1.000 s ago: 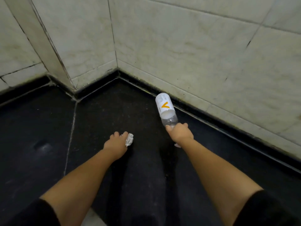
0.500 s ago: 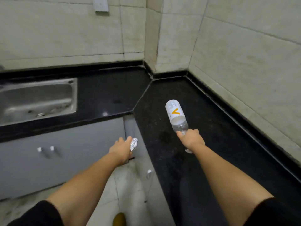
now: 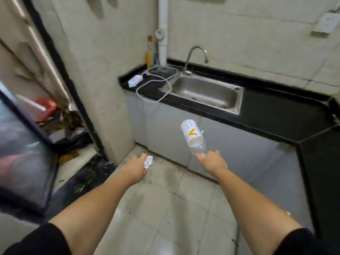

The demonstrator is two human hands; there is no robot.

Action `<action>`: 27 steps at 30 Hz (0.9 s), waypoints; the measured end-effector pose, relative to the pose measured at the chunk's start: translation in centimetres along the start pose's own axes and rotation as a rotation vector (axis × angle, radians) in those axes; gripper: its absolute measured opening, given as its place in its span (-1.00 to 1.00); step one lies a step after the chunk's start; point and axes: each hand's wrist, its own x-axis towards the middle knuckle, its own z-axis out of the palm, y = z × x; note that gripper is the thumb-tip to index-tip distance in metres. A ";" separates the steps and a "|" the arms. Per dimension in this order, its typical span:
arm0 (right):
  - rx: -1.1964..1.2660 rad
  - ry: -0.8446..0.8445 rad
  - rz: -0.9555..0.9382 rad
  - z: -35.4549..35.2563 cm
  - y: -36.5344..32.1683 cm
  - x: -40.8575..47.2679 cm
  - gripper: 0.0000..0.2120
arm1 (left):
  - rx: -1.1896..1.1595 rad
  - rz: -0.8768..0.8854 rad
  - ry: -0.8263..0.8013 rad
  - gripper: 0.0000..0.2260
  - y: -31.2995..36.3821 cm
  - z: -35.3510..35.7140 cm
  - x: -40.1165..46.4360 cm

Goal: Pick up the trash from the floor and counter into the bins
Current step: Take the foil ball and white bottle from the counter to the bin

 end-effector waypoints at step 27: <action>-0.795 -0.565 -0.719 46.6 -31.4 -26.6 -0.47 | -0.640 -0.983 -0.164 -0.52 -43.0 21.1 -36.8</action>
